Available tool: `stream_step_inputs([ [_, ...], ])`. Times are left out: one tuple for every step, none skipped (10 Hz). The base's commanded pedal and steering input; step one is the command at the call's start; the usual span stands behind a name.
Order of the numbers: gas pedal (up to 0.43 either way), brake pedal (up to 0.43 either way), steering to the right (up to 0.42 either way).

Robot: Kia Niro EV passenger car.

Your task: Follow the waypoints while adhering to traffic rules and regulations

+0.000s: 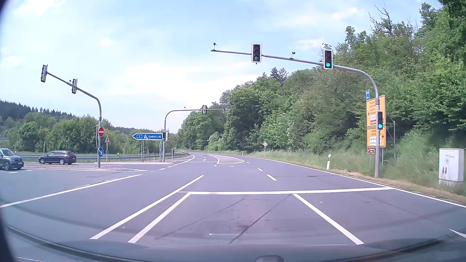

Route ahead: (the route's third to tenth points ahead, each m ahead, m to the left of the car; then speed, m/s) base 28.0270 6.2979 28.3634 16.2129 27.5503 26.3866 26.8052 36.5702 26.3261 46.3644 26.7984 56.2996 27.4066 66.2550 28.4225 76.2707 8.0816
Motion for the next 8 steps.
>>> stream_step_inputs([
  [0.000,0.000,-0.004],
  [0.000,0.000,-0.004],
  [0.000,0.000,-0.005],
  [0.000,0.000,-0.008],
  [0.000,0.000,-0.013],
  [0.000,0.000,-0.017],
  [0.000,0.000,-0.019],
  [0.000,0.000,-0.022],
])
